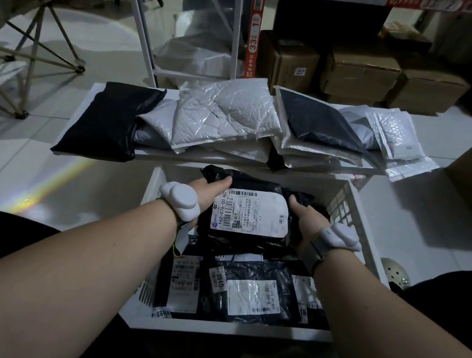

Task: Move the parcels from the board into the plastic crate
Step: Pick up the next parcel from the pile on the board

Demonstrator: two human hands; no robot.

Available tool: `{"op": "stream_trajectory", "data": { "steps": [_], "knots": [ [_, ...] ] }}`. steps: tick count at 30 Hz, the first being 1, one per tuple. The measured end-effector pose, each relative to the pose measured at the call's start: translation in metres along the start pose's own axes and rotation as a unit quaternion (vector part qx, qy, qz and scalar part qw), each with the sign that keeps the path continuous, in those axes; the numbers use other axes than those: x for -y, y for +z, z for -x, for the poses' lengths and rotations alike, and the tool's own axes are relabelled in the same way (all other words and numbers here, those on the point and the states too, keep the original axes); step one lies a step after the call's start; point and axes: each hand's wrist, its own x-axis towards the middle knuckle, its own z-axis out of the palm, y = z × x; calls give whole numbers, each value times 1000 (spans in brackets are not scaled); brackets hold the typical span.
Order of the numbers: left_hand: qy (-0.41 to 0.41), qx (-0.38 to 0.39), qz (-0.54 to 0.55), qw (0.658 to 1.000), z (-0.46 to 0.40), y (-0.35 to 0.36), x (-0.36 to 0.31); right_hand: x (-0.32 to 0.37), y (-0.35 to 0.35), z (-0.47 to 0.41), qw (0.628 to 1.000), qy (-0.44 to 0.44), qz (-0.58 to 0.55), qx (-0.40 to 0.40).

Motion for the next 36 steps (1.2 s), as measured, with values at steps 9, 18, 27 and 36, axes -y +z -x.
{"op": "stream_trajectory", "data": {
  "steps": [9,18,27,36],
  "knots": [
    [-19,-41,-106,993,0,-17,-9,6,-21,-6,993,-14,90,-70],
    [-20,-70,-204,976,1,-23,-14,-3,-3,7,995,32,8,89],
    [-37,-82,-227,970,-4,-21,-15,-7,-1,2,986,-9,162,40],
    [-21,-88,-268,959,-6,-20,-8,-6,-13,4,982,-33,188,4]
  ]
}}
